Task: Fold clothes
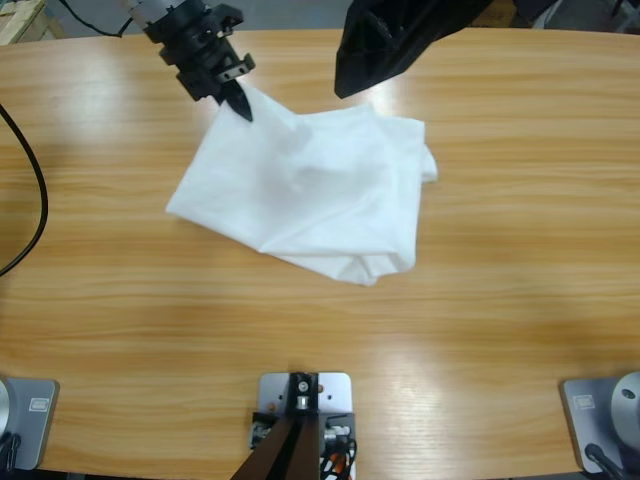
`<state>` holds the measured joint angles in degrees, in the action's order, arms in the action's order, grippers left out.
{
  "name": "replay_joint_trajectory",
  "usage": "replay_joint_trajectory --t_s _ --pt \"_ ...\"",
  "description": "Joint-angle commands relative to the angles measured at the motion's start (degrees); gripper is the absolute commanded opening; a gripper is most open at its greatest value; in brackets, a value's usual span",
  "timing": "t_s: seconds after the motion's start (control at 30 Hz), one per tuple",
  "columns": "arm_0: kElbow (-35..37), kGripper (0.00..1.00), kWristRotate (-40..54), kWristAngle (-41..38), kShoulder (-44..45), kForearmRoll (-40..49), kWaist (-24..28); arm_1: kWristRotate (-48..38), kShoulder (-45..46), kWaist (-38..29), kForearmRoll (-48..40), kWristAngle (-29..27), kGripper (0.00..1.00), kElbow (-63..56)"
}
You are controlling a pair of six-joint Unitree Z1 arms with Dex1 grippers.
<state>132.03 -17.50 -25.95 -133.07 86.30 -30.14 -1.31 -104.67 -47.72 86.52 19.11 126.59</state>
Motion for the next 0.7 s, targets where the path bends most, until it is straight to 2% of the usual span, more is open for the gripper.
replay_joint_trajectory --t_s 0.03,0.23,0.47,0.57,0.7 --pt "-8.5 0.000 2.2 1.3 1.9 5.1 9.7 -0.4 0.8 0.3 5.3 -0.5 1.000 -1.9" --pt "-36.9 0.000 2.2 -0.9 18.0 -17.1 19.3 -0.9 0.4 0.4 5.3 -0.3 1.000 -1.9" --pt "-59.7 0.000 -1.6 2.2 35.8 -35.2 25.2 -1.9 -1.2 0.3 5.5 0.6 1.000 -0.9" --pt "-65.8 0.000 -1.4 2.2 37.4 -36.8 31.5 -2.0 -0.7 0.3 5.6 1.2 1.000 -1.3" --pt "-68.4 0.000 0.0 2.0 37.6 -36.8 38.3 -2.2 -0.1 0.3 5.6 1.7 1.000 -1.9"
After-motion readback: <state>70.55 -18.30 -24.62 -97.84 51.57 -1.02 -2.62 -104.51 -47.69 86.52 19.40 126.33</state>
